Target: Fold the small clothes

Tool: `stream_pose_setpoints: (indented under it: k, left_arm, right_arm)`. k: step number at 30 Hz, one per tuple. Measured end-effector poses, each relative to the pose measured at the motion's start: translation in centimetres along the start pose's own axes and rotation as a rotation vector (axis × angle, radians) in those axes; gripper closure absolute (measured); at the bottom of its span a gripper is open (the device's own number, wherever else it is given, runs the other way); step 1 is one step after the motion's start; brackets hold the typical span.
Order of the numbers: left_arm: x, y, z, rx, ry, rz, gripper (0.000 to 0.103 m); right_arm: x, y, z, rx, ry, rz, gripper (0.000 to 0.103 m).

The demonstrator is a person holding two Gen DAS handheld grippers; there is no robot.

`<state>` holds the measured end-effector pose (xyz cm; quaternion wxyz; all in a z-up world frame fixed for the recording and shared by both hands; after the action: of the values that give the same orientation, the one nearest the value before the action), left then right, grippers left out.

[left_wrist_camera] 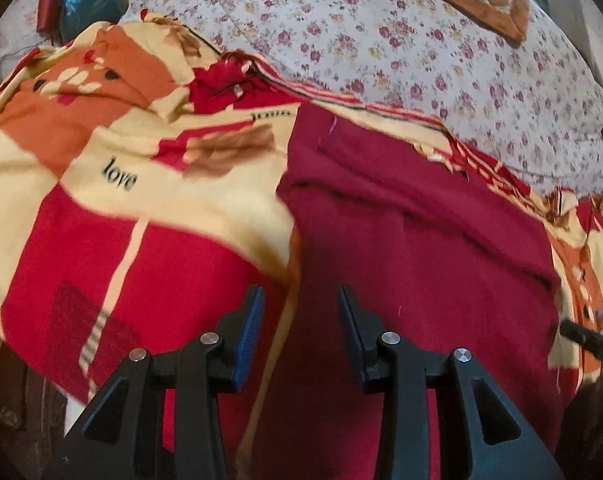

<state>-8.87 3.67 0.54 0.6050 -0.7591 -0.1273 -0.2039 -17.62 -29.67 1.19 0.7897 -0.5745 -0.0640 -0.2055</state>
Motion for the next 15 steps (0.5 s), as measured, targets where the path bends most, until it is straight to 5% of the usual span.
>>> stream_pose_setpoints:
  k: [3, 5, 7, 15]
  left_arm:
    - [-1.2, -0.2, 0.3, 0.015, 0.004, 0.011, 0.086]
    - [-1.9, -0.3, 0.3, 0.017, 0.003, 0.019, 0.086]
    - [-2.7, -0.6, 0.4, 0.014, 0.006, 0.021, 0.086]
    - [-5.2, -0.8, 1.8, 0.041, 0.005, 0.047, 0.086]
  right_arm:
    - [0.4, 1.6, 1.0, -0.001, -0.022, -0.029, 0.046]
    - [0.2, 2.5, 1.5, -0.037, -0.061, -0.022, 0.079]
    - [0.0, 1.9, 1.5, -0.06, -0.087, -0.039, 0.09]
    - [-0.5, 0.2, -0.5, -0.057, -0.019, -0.04, 0.094]
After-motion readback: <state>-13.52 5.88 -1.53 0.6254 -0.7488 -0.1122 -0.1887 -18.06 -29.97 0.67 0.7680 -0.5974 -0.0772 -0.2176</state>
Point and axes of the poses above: each gripper's, at about its wrist camera, not at the fingertips, and y roughly the way its jaws point, z to its left, x to its top, the point moved 7 cm from there along y, roughly the way its jaws point, and after that the axes turned 5 degrees about z, right-handed, at the moved point
